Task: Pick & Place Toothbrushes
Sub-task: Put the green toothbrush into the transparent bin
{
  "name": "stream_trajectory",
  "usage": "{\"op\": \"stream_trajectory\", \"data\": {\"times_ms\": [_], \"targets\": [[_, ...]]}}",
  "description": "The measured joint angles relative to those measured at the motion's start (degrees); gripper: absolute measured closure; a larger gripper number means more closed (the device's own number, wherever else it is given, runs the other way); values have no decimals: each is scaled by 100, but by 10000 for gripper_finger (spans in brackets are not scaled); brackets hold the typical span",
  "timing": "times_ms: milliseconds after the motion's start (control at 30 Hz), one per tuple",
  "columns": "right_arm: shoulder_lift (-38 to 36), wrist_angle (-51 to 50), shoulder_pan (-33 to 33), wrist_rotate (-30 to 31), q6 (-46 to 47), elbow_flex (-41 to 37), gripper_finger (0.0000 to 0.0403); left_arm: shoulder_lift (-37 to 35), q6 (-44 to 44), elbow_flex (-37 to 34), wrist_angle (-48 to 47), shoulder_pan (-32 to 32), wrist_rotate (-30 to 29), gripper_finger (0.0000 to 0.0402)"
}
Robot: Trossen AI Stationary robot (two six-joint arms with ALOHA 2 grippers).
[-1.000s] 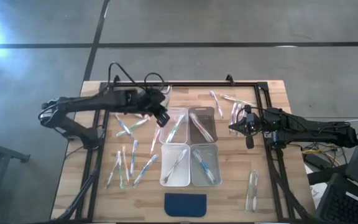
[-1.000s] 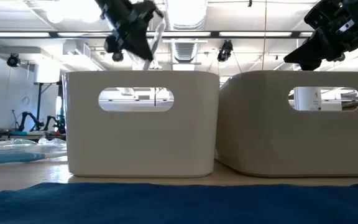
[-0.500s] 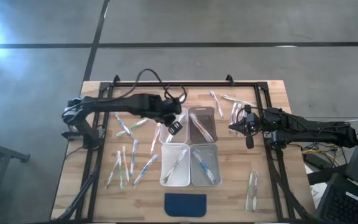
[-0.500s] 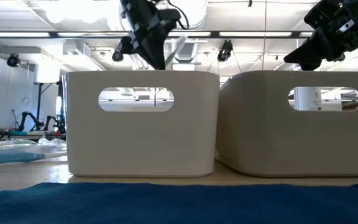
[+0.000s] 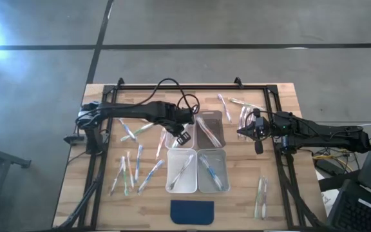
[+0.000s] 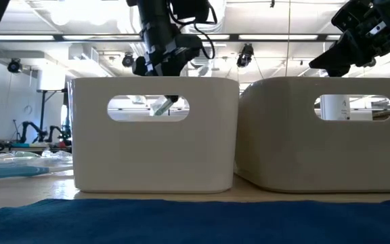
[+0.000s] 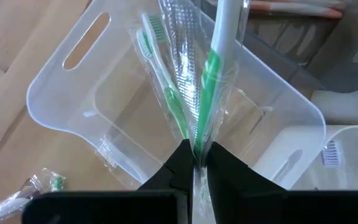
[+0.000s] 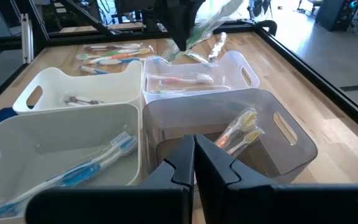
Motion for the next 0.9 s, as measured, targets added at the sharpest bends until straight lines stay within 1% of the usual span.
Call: {"op": "stream_trajectory", "data": {"times_ms": [333, 500, 600, 800, 900], "targets": [[-2, 0, -1, -1, 0, 0, 394, 158, -102, -57, -34, 121, 44, 372], [0, 0, 1, -1, 4, 0, 394, 220, -171, -318, 44, 280, 250, 372], [-1, 0, -1, 0, -1, 0, 394, 220, -214, -433, 67, 322, 312, 372], [-1, 0, 1, 0, 5, 0, 394, 220, -307, -701, 299, 365, 626, 372], [0, 0, 0, -1, 0, 0, 394, 219, -338, -817, 390, 387, 630, 372]]}}
